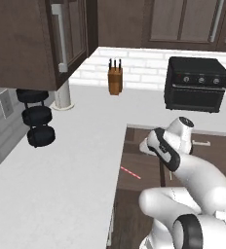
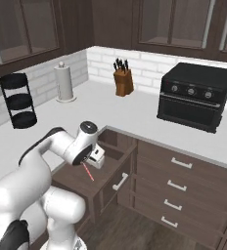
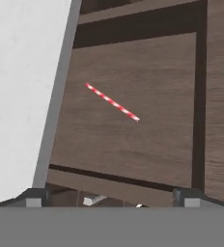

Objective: Take a straw from the drawer in front and place it inside the glass cup on the dining counter.

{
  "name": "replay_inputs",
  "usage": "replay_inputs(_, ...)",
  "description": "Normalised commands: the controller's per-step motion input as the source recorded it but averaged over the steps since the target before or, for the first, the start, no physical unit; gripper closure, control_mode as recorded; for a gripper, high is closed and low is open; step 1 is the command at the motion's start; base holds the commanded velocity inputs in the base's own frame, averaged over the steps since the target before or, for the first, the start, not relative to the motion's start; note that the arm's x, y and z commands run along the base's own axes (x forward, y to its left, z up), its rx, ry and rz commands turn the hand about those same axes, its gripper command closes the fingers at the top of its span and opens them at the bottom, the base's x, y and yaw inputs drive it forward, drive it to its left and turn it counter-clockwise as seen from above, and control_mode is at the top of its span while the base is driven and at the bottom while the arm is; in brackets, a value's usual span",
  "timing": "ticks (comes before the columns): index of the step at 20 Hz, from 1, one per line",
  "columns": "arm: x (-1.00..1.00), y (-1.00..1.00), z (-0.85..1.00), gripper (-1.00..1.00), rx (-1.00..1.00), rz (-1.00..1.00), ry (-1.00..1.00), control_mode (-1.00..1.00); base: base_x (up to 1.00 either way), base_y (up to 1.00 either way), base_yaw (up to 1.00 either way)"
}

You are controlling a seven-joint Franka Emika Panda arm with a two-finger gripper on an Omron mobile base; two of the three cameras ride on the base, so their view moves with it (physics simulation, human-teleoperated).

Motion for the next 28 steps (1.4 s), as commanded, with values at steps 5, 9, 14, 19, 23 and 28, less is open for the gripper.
replay_inputs(5,0.29,0.00,-0.31,-1.00,-0.12,0.00,0.20,-1.00,0.00,0.00,0.00)
replay_inputs(9,0.29,-0.05,-0.28,-1.00,-0.03,0.00,0.18,-1.00,0.00,0.00,0.00)
replay_inputs(14,0.24,-0.17,-0.26,-1.00,-0.02,0.00,0.12,-1.00,0.00,0.00,0.00)
replay_inputs(19,0.06,-0.26,-0.27,-1.00,0.00,0.00,0.04,-1.00,0.00,0.00,0.00)
replay_inputs(23,0.00,-0.24,-0.32,-1.00,-0.01,0.00,0.00,-1.00,0.00,0.00,0.00)
replay_inputs(28,0.00,-0.23,-0.33,-1.00,-0.01,0.00,0.00,-1.00,0.00,0.00,0.00)
